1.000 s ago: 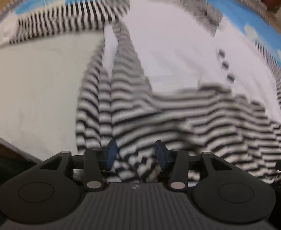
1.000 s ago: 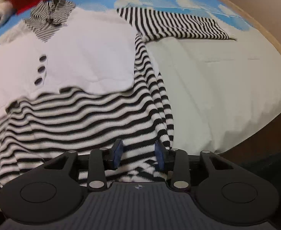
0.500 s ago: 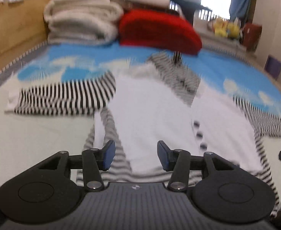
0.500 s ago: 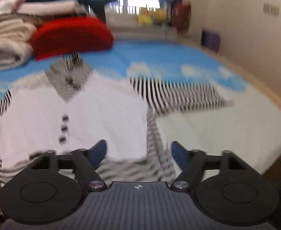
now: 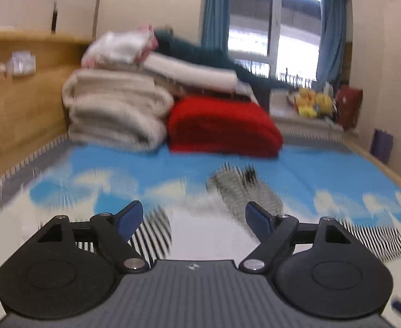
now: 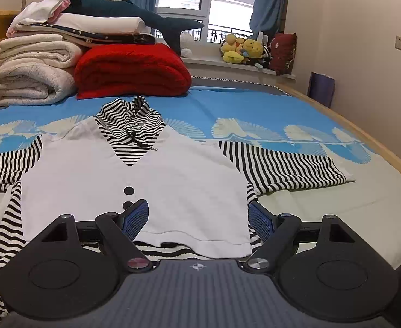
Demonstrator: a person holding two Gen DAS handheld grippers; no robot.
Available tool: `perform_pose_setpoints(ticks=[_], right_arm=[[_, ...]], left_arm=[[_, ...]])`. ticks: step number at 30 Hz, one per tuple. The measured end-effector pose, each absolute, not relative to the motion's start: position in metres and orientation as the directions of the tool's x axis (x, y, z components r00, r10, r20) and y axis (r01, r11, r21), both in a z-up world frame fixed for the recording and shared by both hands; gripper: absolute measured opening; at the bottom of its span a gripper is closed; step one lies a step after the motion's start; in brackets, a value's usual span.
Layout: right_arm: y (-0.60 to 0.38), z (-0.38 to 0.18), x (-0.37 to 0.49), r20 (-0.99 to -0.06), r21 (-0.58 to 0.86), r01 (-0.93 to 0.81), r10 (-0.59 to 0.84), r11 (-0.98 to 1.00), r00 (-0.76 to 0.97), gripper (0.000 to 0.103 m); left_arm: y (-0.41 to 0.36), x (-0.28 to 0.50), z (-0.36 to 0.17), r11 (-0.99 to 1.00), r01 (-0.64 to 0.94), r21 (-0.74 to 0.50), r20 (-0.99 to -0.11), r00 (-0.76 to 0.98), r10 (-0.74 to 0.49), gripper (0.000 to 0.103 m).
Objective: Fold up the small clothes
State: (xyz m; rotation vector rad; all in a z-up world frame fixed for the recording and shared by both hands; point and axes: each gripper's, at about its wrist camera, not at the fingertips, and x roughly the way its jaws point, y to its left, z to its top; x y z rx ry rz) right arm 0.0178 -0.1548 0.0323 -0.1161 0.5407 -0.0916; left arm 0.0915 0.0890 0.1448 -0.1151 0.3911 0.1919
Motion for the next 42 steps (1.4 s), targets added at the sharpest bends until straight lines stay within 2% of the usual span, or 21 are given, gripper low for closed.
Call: perform_pose_setpoints(ticks=[2, 5, 8, 11, 12, 13, 14, 16, 18, 23, 27, 31, 36, 39, 42], right_arm=[[-0.155, 0.030, 0.017, -0.504, -0.153, 0.053, -0.124, 0.987, 0.855, 0.081], [-0.159, 0.027, 0.015, -0.500, -0.179, 0.056, -0.140, 0.982, 0.855, 0.081], [-0.166, 0.023, 0.017, -0.528, -0.164, 0.059, -0.138, 0.985, 0.838, 0.081], [-0.167, 0.018, 0.019, -0.554, -0.155, 0.053, -0.131, 0.987, 0.822, 0.081], [-0.166, 0.018, 0.020, -0.557, -0.155, 0.042, -0.122, 0.987, 0.821, 0.081], [-0.163, 0.019, 0.021, -0.557, -0.154, 0.025, -0.108, 0.988, 0.823, 0.081], [-0.161, 0.021, 0.022, -0.554, -0.155, 0.010, -0.095, 0.988, 0.827, 0.081], [-0.156, 0.028, 0.027, -0.542, -0.163, -0.025, -0.069, 0.986, 0.838, 0.081], [-0.151, 0.037, 0.034, -0.531, -0.152, -0.053, -0.036, 0.987, 0.847, 0.081], [-0.132, 0.063, 0.064, -0.483, -0.102, -0.098, 0.037, 0.990, 0.875, 0.081], [-0.114, 0.077, 0.091, -0.448, -0.080, -0.142, 0.091, 0.987, 0.889, 0.081], [-0.098, 0.084, 0.125, -0.468, -0.049, -0.199, 0.153, 0.979, 0.870, 0.081], [-0.082, 0.099, 0.174, -0.472, -0.051, -0.212, 0.163, 0.976, 0.866, 0.081], [-0.081, 0.104, 0.201, -0.475, -0.031, -0.208, 0.169, 0.978, 0.864, 0.081], [-0.085, 0.100, 0.217, -0.471, -0.015, -0.200, 0.169, 0.980, 0.866, 0.081]], left_arm=[[0.094, 0.112, 0.157, 0.976, -0.214, -0.042, -0.349, 0.918, 0.186, 0.094], [0.105, 0.144, 0.158, 0.974, -0.227, 0.021, -0.335, 0.916, 0.221, 0.094], [0.119, 0.170, 0.135, 0.975, -0.212, 0.063, -0.359, 0.907, 0.220, 0.094], [0.136, 0.181, 0.087, 0.974, -0.212, 0.080, -0.378, 0.898, 0.226, 0.094], [0.141, 0.184, 0.067, 0.976, -0.200, 0.089, -0.422, 0.880, 0.219, 0.094], [0.147, 0.196, 0.052, 0.979, -0.180, 0.093, -0.532, 0.822, 0.202, 0.093], [0.154, 0.203, 0.043, 0.982, -0.180, 0.059, -0.589, 0.788, 0.180, 0.090], [0.170, 0.207, 0.042, 0.980, -0.197, -0.004, -0.572, 0.805, 0.160, 0.091], [0.178, 0.211, 0.040, 0.976, -0.215, 0.025, -0.556, 0.809, 0.192, 0.091], [0.204, 0.223, 0.034, 0.957, -0.289, -0.011, -0.588, 0.776, 0.228, 0.091], [0.214, 0.225, 0.043, 0.944, -0.330, 0.016, -0.599, 0.753, 0.274, 0.091], [0.232, 0.224, 0.040, 0.929, -0.371, -0.010, -0.619, 0.732, 0.286, 0.090], [0.243, 0.224, 0.037, 0.918, -0.397, -0.009, -0.623, 0.720, 0.305, 0.081], [0.251, 0.226, 0.031, 0.915, -0.402, -0.028, -0.643, 0.708, 0.291, 0.071], [0.266, 0.228, 0.021, 0.906, -0.413, -0.088, -0.683, 0.687, 0.247, 0.055]])
